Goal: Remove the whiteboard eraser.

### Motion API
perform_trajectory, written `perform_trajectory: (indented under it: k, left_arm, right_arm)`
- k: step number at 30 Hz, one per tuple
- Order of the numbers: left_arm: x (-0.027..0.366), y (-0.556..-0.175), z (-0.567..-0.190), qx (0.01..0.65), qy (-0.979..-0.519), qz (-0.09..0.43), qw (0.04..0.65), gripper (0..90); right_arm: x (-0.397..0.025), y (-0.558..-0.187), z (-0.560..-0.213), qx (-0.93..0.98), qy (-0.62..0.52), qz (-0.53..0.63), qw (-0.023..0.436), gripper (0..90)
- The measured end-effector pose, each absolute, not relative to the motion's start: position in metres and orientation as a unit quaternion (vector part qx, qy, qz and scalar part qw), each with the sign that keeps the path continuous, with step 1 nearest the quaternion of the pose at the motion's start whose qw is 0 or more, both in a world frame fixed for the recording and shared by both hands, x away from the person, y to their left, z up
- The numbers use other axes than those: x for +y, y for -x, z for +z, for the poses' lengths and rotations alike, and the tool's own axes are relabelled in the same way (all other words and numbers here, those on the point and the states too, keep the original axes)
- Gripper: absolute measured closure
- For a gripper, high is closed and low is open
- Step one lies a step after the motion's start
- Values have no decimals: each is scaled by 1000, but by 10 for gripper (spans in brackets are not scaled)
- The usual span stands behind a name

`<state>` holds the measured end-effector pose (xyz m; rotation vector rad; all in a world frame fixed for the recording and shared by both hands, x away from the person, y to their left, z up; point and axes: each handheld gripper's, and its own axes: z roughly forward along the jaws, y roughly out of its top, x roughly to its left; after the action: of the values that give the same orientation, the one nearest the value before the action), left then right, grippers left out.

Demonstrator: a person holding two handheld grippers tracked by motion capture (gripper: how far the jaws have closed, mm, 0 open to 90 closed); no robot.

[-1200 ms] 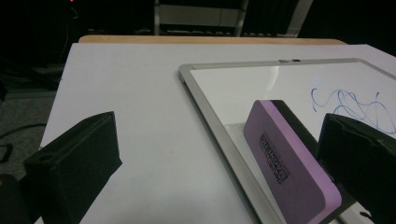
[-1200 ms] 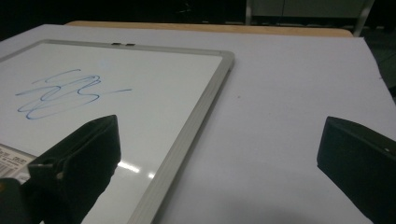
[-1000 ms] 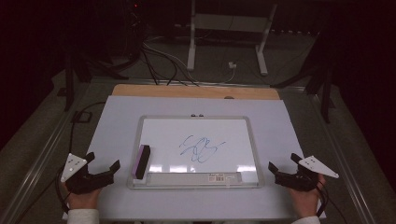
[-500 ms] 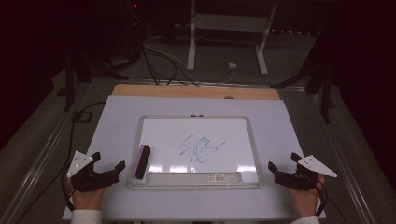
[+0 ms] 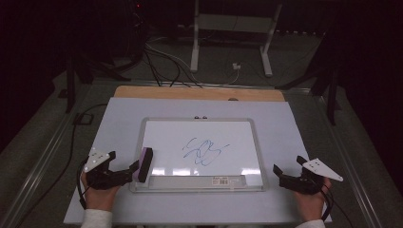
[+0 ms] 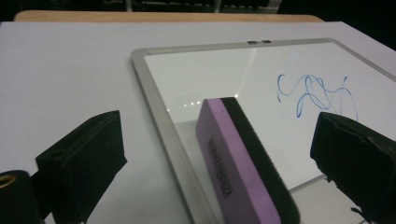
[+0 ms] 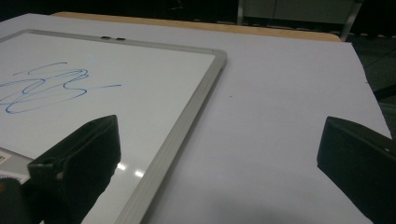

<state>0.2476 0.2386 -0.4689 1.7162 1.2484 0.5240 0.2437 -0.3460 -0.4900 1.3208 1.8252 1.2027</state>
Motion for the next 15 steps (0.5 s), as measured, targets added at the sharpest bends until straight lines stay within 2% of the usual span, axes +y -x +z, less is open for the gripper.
perform_trajectory:
  k: [15]
  left_arm:
    - [224, -256, -476, 504, -719, 190, 439, 83]
  right_arm:
    - [-345, -244, -490, 687, -493, 446, 293, 0]
